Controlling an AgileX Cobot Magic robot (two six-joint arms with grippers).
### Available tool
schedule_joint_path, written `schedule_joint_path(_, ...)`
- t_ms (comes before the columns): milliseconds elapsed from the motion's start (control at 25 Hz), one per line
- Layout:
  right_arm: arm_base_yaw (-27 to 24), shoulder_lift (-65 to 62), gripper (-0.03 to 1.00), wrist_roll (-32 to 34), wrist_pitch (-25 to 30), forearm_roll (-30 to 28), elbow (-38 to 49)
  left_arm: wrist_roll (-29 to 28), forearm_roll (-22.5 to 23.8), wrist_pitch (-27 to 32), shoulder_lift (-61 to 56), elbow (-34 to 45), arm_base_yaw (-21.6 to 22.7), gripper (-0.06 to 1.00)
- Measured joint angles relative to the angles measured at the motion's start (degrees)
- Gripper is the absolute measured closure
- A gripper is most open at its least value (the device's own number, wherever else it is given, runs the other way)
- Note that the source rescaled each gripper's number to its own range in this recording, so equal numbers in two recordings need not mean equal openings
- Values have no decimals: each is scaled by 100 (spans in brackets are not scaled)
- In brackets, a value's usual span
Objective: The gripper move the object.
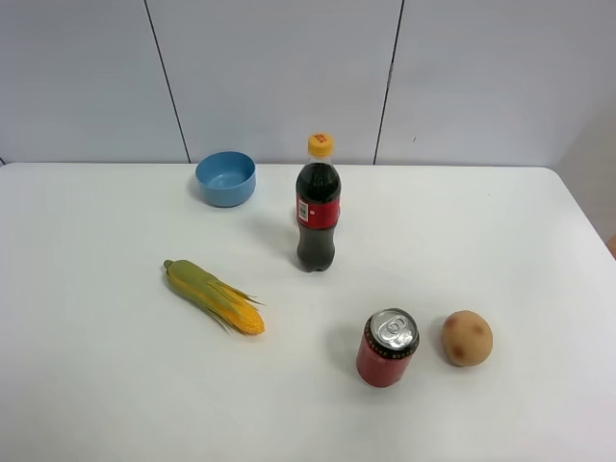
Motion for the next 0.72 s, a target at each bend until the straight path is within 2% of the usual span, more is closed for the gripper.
schedule_joint_path(400, 0, -1839, -3, 322, -521, 461, 2276, 0, 0, 0, 0, 0, 0, -6)
schedule_joint_path(720, 0, -2355, -3, 322, -737, 461, 2469, 0, 0, 0, 0, 0, 0, -6)
